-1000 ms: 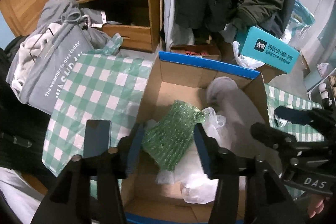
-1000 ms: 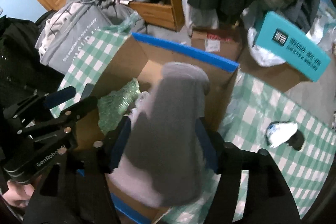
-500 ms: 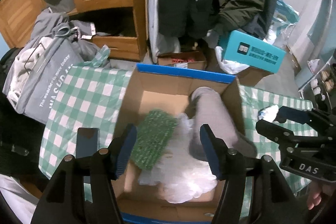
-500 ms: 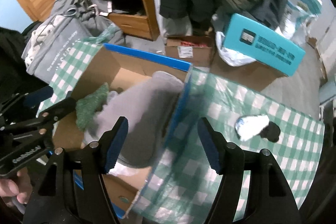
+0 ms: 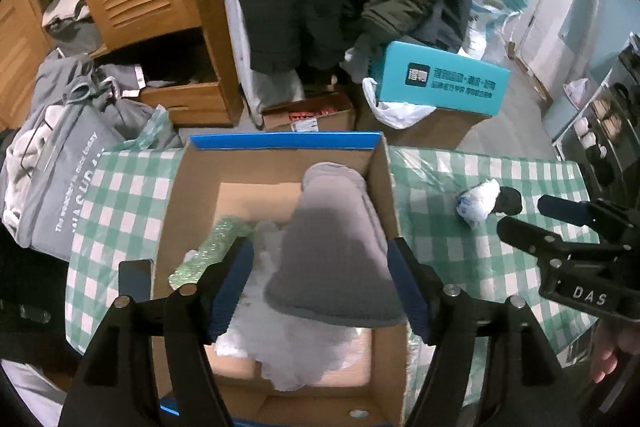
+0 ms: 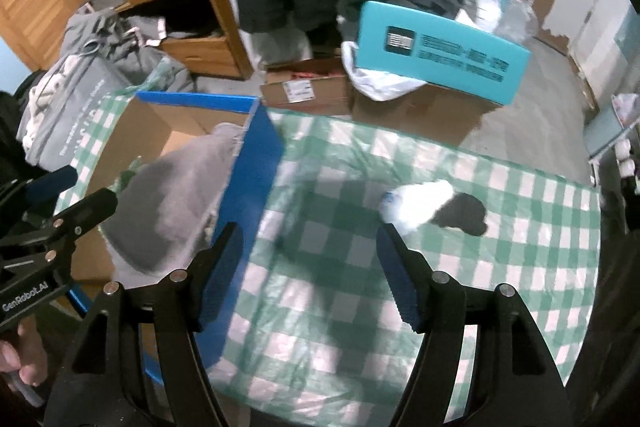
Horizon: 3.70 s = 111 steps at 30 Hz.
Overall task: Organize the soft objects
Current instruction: 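Move both grippers out of the box toward the white cloth and black sock, then close the right gripper on the black sock while the left gripper closes on the white cloth, then lift and carry the white cloth and black sock over the box with both grippers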
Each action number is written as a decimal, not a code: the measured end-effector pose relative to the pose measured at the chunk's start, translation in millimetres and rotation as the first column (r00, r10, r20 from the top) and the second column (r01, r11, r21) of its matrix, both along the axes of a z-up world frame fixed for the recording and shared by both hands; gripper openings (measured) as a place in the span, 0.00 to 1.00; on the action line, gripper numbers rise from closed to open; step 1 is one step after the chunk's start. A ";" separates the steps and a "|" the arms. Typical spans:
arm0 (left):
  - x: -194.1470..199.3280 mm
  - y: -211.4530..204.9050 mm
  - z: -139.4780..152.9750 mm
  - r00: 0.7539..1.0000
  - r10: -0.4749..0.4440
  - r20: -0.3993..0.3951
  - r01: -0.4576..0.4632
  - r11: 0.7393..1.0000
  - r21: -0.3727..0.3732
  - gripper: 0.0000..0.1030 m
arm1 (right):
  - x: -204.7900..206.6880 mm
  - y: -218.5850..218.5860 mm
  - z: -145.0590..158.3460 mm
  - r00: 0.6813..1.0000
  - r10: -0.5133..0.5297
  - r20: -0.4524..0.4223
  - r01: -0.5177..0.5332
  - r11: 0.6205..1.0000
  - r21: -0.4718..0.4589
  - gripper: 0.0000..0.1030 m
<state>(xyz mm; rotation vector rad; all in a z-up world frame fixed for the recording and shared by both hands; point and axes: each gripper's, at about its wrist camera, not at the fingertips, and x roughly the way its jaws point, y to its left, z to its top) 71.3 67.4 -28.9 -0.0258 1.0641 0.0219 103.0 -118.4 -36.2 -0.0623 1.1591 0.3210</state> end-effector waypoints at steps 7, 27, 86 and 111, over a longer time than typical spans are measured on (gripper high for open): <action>2.9 -28.1 -5.2 0.999 -0.047 -0.014 0.047 0.999 0.023 0.71 | -0.8 -31.2 -3.7 0.998 -0.058 -0.008 0.058 0.998 -0.003 0.67; 21.9 -108.8 -25.4 0.982 -0.175 -0.066 0.179 0.982 0.055 0.77 | -1.3 -108.7 -37.0 0.982 -0.173 -0.071 0.170 0.985 -0.042 0.67; 113.0 -199.3 -154.0 0.916 -0.282 -0.287 0.285 0.958 -0.033 0.80 | 71.9 -176.1 -153.2 0.925 -0.275 -0.264 0.266 0.962 -0.067 0.41; 112.0 -235.9 -156.8 0.918 -0.340 -0.205 0.356 0.933 0.046 0.56 | 44.8 -194.8 -141.5 0.925 -0.305 -0.229 0.293 0.952 -0.082 0.40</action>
